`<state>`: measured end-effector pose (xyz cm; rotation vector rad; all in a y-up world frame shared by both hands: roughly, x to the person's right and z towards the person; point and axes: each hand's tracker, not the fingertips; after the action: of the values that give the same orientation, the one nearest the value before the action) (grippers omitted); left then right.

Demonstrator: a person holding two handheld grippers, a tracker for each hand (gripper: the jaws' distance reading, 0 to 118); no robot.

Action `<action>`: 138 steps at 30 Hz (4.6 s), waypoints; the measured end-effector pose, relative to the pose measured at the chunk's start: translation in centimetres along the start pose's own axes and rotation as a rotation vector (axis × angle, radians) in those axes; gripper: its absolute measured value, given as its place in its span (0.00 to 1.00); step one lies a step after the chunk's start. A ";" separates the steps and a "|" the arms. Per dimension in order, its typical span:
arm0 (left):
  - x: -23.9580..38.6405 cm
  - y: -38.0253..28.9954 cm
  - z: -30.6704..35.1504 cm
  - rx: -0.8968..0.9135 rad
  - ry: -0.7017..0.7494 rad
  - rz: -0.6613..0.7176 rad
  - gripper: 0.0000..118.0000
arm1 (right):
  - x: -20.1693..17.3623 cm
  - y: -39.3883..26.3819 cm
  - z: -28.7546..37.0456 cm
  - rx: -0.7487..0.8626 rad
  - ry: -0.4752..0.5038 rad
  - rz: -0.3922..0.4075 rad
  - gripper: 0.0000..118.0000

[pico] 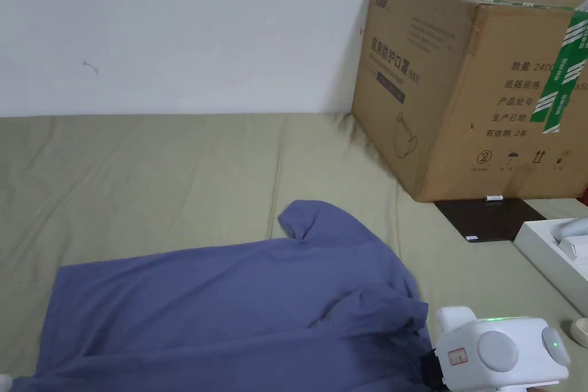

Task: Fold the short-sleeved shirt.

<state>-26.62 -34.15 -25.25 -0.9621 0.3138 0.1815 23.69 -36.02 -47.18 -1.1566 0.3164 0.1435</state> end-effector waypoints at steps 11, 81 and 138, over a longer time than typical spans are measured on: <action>-3.3 -2.3 4.6 -0.067 -0.061 -0.078 0.06 | 3.9 -6.9 6.4 -0.051 0.125 -0.066 0.05; -3.9 13.7 -8.1 0.291 -0.136 -0.083 0.03 | -5.7 4.7 8.2 0.678 0.288 -0.144 0.00; -6.1 13.7 -4.3 0.300 -0.163 -0.011 0.03 | 0.2 12.6 2.2 0.457 0.051 -0.101 0.02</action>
<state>-37.11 -30.07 -36.04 -0.6480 0.1792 0.1956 20.85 -29.02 -57.45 -0.7216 0.3147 -0.0474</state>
